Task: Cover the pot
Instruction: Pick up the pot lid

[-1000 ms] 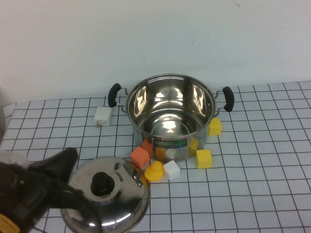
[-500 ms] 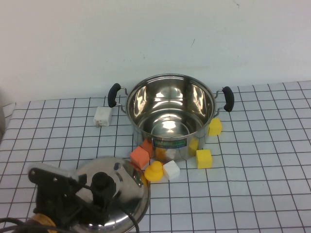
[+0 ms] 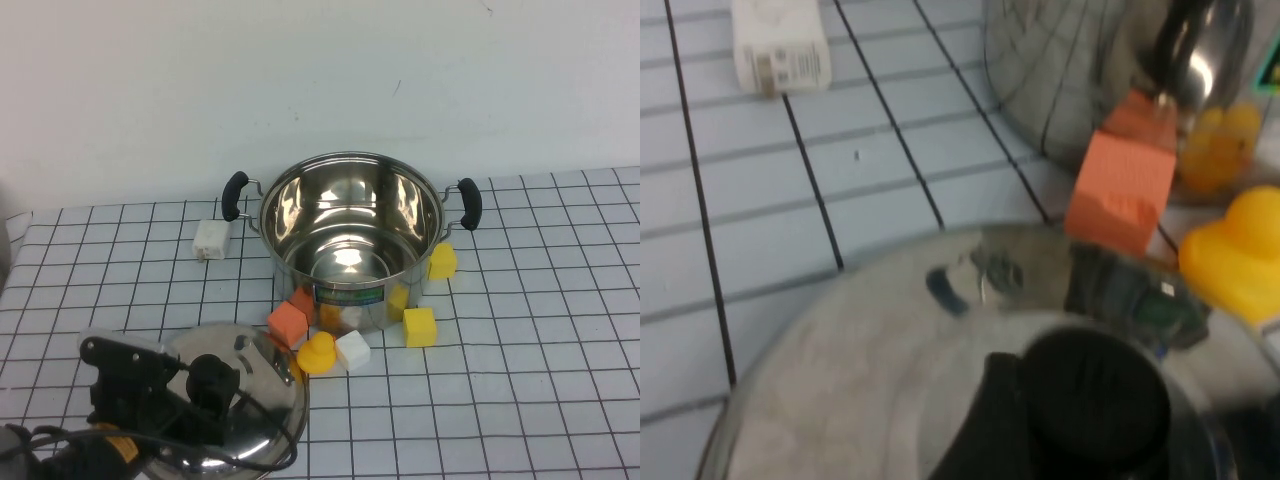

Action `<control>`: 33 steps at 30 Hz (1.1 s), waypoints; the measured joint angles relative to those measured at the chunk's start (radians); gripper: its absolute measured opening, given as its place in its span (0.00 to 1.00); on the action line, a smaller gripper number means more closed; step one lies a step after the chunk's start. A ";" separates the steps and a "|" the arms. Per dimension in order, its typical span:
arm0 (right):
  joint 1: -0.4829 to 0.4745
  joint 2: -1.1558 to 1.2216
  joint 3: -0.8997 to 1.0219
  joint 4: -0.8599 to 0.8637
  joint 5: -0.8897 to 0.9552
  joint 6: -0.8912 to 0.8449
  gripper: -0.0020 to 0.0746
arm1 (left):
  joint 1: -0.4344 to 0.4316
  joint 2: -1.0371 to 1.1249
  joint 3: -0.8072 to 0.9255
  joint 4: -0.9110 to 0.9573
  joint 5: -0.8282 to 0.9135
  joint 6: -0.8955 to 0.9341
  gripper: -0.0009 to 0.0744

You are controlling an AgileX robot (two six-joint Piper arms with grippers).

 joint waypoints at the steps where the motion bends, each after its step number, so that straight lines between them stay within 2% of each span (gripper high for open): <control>1: 0.000 0.000 0.000 0.000 0.000 0.000 0.04 | 0.000 0.000 -0.010 -0.002 -0.002 0.000 0.82; 18: 0.000 0.000 0.000 0.000 0.000 0.000 0.04 | -0.001 0.132 -0.101 -0.036 -0.006 -0.006 0.81; 22: 0.000 0.000 0.000 0.000 0.000 0.000 0.04 | -0.001 0.154 -0.105 -0.036 -0.006 -0.011 0.72; 28: 0.000 0.000 0.000 0.000 0.000 0.000 0.04 | -0.001 0.154 -0.105 -0.057 -0.013 -0.013 0.45; 33: 0.000 0.000 0.000 0.000 0.000 0.000 0.04 | -0.001 0.154 -0.105 -0.074 -0.013 -0.006 0.45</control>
